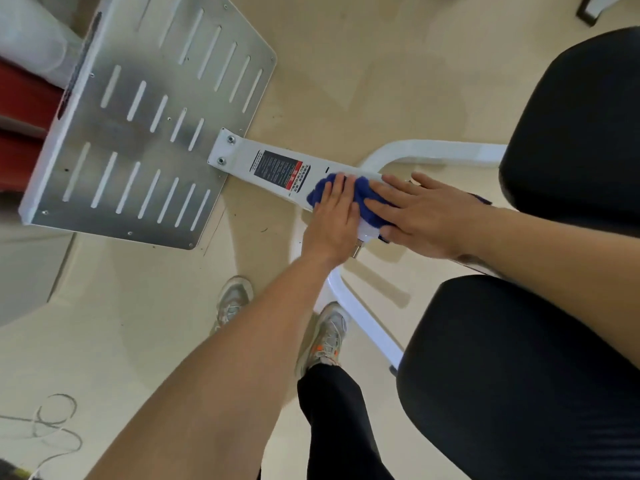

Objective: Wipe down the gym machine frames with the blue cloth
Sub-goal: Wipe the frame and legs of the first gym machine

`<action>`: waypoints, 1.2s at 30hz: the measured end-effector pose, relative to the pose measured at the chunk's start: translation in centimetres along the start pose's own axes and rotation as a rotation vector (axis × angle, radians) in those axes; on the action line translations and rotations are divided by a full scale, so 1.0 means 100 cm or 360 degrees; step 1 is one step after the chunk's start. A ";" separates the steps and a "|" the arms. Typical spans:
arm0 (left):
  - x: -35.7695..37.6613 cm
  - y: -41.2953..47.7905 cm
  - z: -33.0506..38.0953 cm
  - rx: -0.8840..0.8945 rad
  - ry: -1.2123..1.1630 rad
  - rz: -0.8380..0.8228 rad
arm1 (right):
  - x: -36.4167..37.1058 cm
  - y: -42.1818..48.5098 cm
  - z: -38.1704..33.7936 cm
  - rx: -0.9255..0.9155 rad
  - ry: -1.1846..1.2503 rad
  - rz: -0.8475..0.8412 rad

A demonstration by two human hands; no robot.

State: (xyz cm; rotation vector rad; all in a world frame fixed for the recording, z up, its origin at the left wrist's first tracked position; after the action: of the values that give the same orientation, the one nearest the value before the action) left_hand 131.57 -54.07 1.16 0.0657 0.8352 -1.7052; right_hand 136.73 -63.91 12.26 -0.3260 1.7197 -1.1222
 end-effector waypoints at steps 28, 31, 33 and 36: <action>-0.013 -0.071 0.155 0.0105 -0.0039 -0.0186 | -0.014 -0.164 0.036 0.0250 0.0349 -0.0116; -0.018 -0.068 0.169 0.0038 -0.0277 -0.0187 | -0.013 -0.216 0.051 0.0265 0.0509 0.0042; -0.023 -0.068 0.190 0.0042 -0.0516 -0.0242 | -0.013 -0.248 0.058 0.0317 0.0524 0.0131; -0.012 -0.075 0.220 0.0195 -0.0370 -0.0467 | -0.010 -0.279 0.061 0.0370 0.0621 0.0205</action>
State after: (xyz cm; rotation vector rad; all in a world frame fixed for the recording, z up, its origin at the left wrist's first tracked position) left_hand 133.76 -64.77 21.75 -0.1777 0.5873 -1.9939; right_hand 134.63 -81.27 34.83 0.1579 1.8880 -1.3369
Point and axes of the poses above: each hand's wrist, its own y-axis towards the middle knuckle, its own x-axis out of the palm, z = x × y, the point moved 7 cm from there along y, towards the middle knuckle, and after that the axes turned 1 degree about x, right-handed, at the moved point
